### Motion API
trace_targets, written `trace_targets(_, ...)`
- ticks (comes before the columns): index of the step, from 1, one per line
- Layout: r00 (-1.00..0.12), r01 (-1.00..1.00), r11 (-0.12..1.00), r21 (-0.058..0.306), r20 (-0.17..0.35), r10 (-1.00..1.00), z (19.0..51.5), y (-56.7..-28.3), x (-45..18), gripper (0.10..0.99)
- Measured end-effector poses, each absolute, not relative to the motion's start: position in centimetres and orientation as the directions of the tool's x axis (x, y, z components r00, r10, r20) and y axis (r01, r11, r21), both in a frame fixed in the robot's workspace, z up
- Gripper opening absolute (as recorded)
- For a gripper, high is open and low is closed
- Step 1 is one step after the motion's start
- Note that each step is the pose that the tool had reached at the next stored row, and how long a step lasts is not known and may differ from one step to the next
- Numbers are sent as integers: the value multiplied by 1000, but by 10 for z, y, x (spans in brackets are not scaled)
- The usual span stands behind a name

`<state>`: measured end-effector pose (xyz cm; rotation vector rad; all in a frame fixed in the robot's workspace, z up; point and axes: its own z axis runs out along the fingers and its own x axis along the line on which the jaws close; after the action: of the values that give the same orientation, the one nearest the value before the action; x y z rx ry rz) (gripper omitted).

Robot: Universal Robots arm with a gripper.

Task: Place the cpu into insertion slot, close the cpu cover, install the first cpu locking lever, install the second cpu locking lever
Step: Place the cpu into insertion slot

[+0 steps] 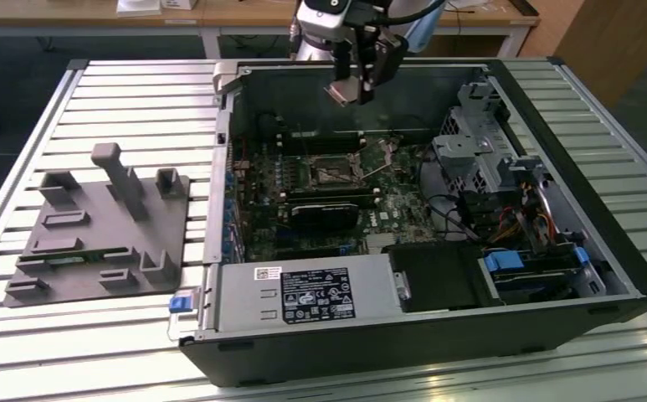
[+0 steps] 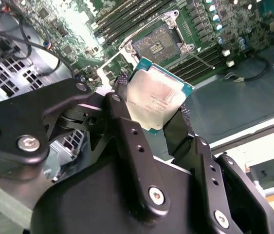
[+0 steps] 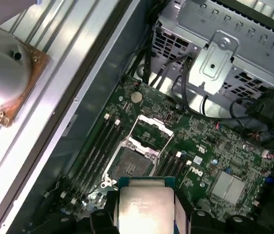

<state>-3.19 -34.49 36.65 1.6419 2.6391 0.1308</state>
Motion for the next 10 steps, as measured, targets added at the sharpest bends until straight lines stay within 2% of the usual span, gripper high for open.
trace_targets(10,-324,943,322,85,13,946,362,-345,-32,541)
